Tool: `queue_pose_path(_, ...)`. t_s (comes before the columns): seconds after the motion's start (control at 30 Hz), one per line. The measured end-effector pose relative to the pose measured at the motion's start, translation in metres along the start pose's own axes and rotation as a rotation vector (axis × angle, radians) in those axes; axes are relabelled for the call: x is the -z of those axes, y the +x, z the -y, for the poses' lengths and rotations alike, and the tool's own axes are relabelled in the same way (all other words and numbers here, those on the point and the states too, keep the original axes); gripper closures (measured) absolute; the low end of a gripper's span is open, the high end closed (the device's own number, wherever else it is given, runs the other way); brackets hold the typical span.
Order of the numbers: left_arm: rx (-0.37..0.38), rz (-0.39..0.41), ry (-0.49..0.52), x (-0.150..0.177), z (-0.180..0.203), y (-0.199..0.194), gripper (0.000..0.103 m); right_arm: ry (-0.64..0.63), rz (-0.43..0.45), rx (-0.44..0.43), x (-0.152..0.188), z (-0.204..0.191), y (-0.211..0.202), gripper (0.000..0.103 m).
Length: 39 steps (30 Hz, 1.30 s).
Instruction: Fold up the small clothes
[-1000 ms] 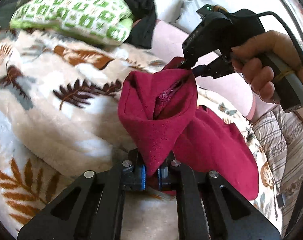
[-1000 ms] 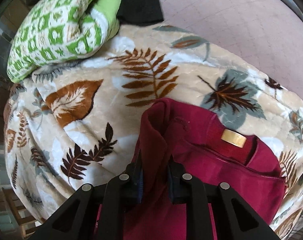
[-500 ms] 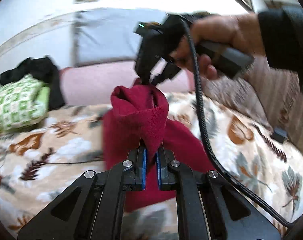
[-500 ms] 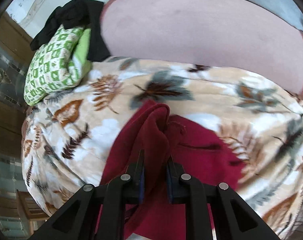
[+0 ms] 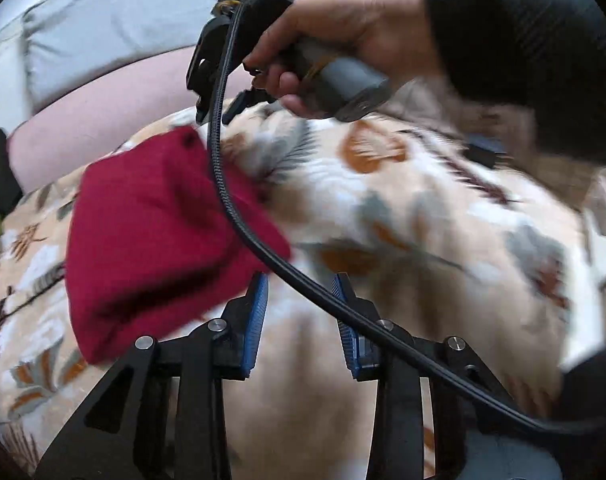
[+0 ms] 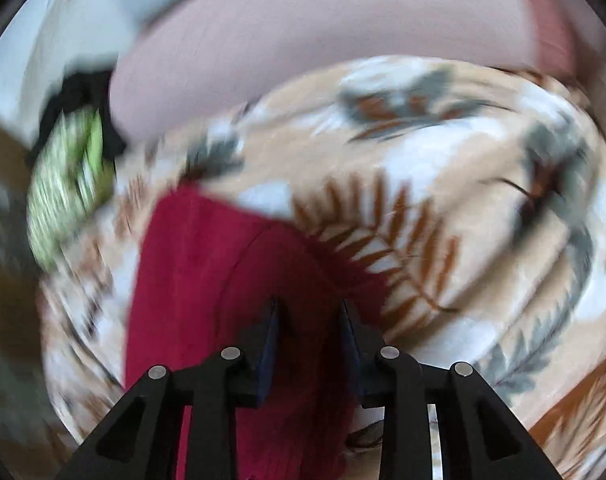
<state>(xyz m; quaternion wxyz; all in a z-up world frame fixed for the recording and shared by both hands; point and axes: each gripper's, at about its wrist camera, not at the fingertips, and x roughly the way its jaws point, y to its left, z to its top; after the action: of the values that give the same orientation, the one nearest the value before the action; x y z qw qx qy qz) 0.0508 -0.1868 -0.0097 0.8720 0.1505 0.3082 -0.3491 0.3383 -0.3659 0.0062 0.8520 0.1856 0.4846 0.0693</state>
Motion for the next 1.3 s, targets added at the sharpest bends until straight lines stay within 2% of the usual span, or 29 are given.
queue_pose_path(0.07, -0.017, 0.041, -0.014, 0.005, -0.007, -0.021, 0.071, -0.061, 0.12, -0.009, 0.015, -0.006, -0.032, 0.074)
queue_pose_path(0.1, -0.036, 0.061, -0.043, 0.006, -0.017, -0.029, 0.071, -0.124, 0.154, -0.058, 0.026, -0.017, -0.045, 0.074)
queue_pose_path(0.17, -0.098, 0.103, -0.137, 0.006, -0.045, -0.044, 0.071, -0.244, 0.177, -0.178, 0.049, -0.041, -0.063, 0.074)
queue_pose_path(0.23, -0.176, 0.132, -0.228, 0.004, -0.074, -0.05, 0.071, -0.399, 0.192, -0.221, 0.074, -0.07, -0.074, 0.074)
queue_pose_path(0.27, -0.217, 0.139, -0.272, 0.002, -0.089, -0.05, 0.071, -0.5, 0.189, -0.219, 0.088, -0.087, -0.075, 0.074)
queue_pose_path(0.33, -0.224, 0.135, -0.36, -0.003, -0.116, -0.039, 0.071, -0.661, 0.15, -0.194, 0.109, -0.11, -0.066, 0.074)
queue_pose_path(0.4, -0.191, 0.089, -0.421, -0.004, -0.131, -0.017, 0.071, -0.74, 0.087, -0.097, 0.121, -0.114, -0.042, 0.074)
queue_pose_path(0.43, -0.144, 0.028, -0.45, -0.003, -0.136, 0.002, 0.071, -0.745, 0.06, -0.047, 0.121, -0.108, -0.029, 0.074)
queue_pose_path(0.47, -0.079, -0.041, -0.473, 0.002, -0.136, 0.024, 0.071, -0.726, 0.016, 0.014, 0.119, -0.096, -0.013, 0.074)
queue_pose_path(0.5, -0.047, -0.089, -0.469, 0.007, -0.132, 0.038, 0.072, -0.691, -0.036, 0.082, 0.118, -0.079, 0.004, 0.075)
queue_pose_path(0.53, -0.066, -0.086, -0.426, 0.009, -0.124, 0.043, 0.071, -0.652, -0.043, 0.095, 0.117, -0.063, 0.012, 0.077)
queue_pose_path(0.57, -0.082, -0.073, -0.398, 0.007, -0.118, 0.041, 0.071, -0.605, -0.027, 0.053, 0.114, -0.054, 0.011, 0.077)
queue_pose_path(0.6, -0.065, -0.075, -0.404, 0.006, -0.118, 0.039, 0.071, -0.552, -0.023, 0.016, 0.11, -0.046, 0.009, 0.077)
queue_pose_path(0.7, -0.023, -0.047, -0.446, 0.001, -0.132, 0.026, 0.071, -0.529, -0.013, 0.0, 0.113, -0.047, 0.003, 0.077)
queue_pose_path(0.77, -0.02, 0.002, -0.485, -0.001, -0.146, 0.009, 0.071, -0.471, 0.015, -0.046, 0.117, -0.048, -0.011, 0.074)
queue_pose_path(0.83, -0.045, 0.046, -0.53, -0.002, -0.163, -0.001, 0.067, -0.304, 0.119, -0.101, 0.121, -0.039, -0.032, 0.068)
queue_pose_path(0.87, -0.058, 0.057, -0.56, -0.002, -0.175, -0.001, 0.054, -0.206, 0.174, -0.105, 0.125, -0.03, -0.039, 0.051)
queue_pose_path(0.9, -0.074, 0.056, -0.595, -0.001, -0.187, 0.002, 0.049, -0.055, 0.241, -0.083, 0.133, -0.018, -0.047, 0.033)
queue_pose_path(0.97, -0.08, 0.042, -0.66, 0.003, -0.205, 0.008, 0.045, 0.187, 0.304, -0.088, 0.148, 0.0, -0.055, 0.028)
queue_pose_path(1.0, -0.062, 0.036, -0.698, 0.004, -0.214, 0.011, 0.045, 0.316, 0.299, -0.142, 0.16, 0.01, -0.051, 0.028)
queue_pose_path(1.03, -0.023, 0.029, -0.755, 0.007, -0.223, 0.019, 0.045, 0.392, 0.274, -0.186, 0.168, 0.014, -0.046, 0.028)
queue_pose_path(1.1, 0.048, 0.013, -0.829, 0.012, -0.232, 0.033, 0.045, 0.43, 0.242, -0.216, 0.177, 0.011, -0.039, 0.028)
queue_pose_path(1.17, 0.131, 0.003, -0.903, 0.02, -0.235, 0.048, 0.041, 0.375, 0.226, -0.23, 0.185, 0.003, -0.028, 0.028)
queue_pose_path(1.23, 0.216, -0.011, -0.95, 0.024, -0.235, 0.058, 0.041, 0.316, 0.171, -0.255, 0.188, 0.002, -0.011, 0.028)
queue_pose_path(1.27, 0.24, -0.018, -0.959, 0.024, -0.233, 0.059, 0.041, 0.313, 0.137, -0.236, 0.188, 0.005, -0.004, 0.028)
queue_pose_path(1.3, 0.255, -0.02, -0.96, 0.022, -0.232, 0.061, 0.041, 0.314, 0.147, -0.249, 0.189, 0.007, -0.002, 0.028)
